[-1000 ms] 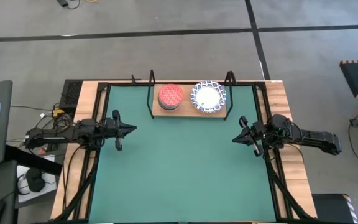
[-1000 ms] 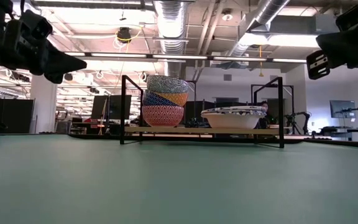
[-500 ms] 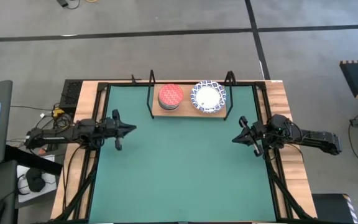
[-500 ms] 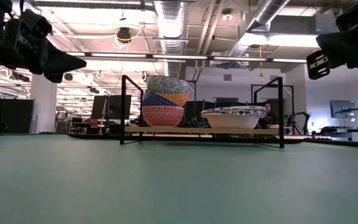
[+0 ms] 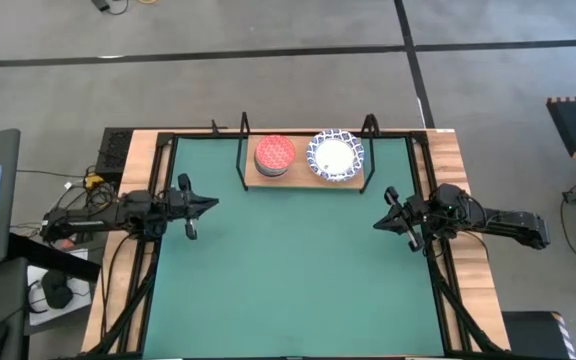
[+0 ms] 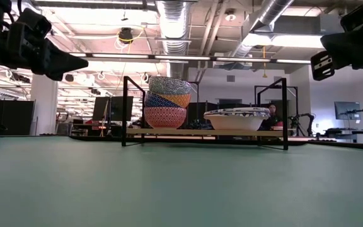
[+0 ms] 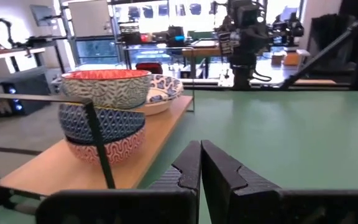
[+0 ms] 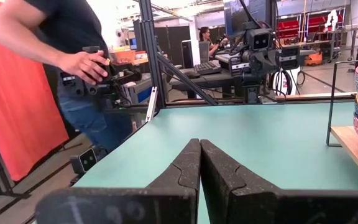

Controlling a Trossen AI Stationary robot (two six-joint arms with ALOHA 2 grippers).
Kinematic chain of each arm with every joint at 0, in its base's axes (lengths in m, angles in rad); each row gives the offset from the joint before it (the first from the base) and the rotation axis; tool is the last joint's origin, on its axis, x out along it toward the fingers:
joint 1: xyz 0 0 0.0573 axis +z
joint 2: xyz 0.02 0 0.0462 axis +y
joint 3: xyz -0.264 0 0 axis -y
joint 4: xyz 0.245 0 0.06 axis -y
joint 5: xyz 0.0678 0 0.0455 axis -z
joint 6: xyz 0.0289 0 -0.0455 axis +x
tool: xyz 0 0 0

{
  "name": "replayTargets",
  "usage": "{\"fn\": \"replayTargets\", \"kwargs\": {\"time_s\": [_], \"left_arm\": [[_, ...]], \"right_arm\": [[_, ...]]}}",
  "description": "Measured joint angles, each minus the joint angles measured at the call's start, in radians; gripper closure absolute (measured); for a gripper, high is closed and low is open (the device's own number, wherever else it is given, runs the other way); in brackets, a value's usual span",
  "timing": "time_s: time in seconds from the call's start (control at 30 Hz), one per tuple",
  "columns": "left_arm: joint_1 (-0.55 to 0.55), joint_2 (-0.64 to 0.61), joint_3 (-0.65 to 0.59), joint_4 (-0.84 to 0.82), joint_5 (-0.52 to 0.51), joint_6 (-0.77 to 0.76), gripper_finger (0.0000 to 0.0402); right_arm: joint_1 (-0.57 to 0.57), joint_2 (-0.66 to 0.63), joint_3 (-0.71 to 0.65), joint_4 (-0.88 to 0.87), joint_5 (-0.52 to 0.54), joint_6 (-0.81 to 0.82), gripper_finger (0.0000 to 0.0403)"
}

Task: Place and stack bowls onto a shelf
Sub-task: Return To Home Position

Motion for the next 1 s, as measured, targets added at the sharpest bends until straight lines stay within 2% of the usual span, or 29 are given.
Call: {"fn": "replayTargets", "kwargs": {"time_s": [0.13,0.3,0.47,1.0], "left_arm": [[0.015,-0.001,0.0,0.0,0.01,-0.007,0.0401],[-0.031,-0.001,0.0,-0.001,0.029,-0.05,0.0401],[-0.036,0.002,0.0,-0.009,0.094,-0.056,0.0401],[-0.036,0.005,0.0,-0.01,0.094,-0.056,0.0401]], "right_arm": [[0.0,0.0,0.0,0.0,0.0,0.0,0.0364],[0.0,0.0,0.0,0.0,0.0,0.0,0.0364],[0.0,0.0,0.0,0.0,0.0,0.0,0.0364],[0.0,0.0,0.0,0.0,0.0,0.0,0.0364]]}}
